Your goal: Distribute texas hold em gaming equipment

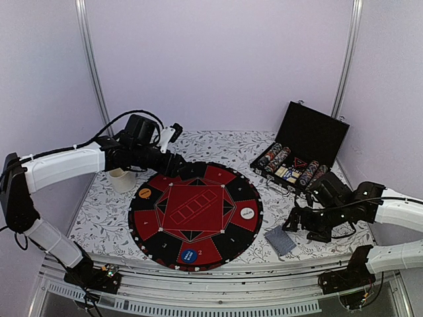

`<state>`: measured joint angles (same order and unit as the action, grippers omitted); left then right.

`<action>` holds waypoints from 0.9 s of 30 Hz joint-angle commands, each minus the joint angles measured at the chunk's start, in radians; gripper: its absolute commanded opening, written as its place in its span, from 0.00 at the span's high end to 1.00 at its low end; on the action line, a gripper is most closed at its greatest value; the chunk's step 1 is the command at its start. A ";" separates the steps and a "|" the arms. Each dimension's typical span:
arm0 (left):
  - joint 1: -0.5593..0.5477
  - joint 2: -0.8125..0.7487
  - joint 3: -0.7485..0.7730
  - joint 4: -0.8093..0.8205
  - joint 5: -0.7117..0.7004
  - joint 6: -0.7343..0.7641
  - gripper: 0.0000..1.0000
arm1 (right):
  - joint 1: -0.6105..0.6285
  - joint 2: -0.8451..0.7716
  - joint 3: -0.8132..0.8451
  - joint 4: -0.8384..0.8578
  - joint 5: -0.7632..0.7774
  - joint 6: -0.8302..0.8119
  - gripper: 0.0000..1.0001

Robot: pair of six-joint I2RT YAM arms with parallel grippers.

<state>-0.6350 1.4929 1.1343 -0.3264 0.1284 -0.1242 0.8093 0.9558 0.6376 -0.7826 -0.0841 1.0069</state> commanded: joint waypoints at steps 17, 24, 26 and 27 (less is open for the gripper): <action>-0.009 -0.014 0.061 -0.110 0.002 0.084 0.30 | -0.460 0.566 0.685 0.089 -0.075 -0.992 0.05; 0.005 -0.029 0.061 -0.152 -0.015 0.121 0.27 | -0.462 0.955 1.038 0.008 -0.011 -1.254 0.18; 0.014 -0.026 0.063 -0.154 -0.018 0.131 0.26 | -0.460 1.042 1.111 -0.008 -0.016 -1.292 0.18; 0.019 -0.023 0.064 -0.152 -0.015 0.136 0.26 | -0.460 1.080 1.146 -0.018 -0.024 -1.315 0.18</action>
<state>-0.6312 1.4868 1.1721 -0.4511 0.1200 -0.0254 0.3466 1.9236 1.6554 -0.7490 -0.1139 -0.1421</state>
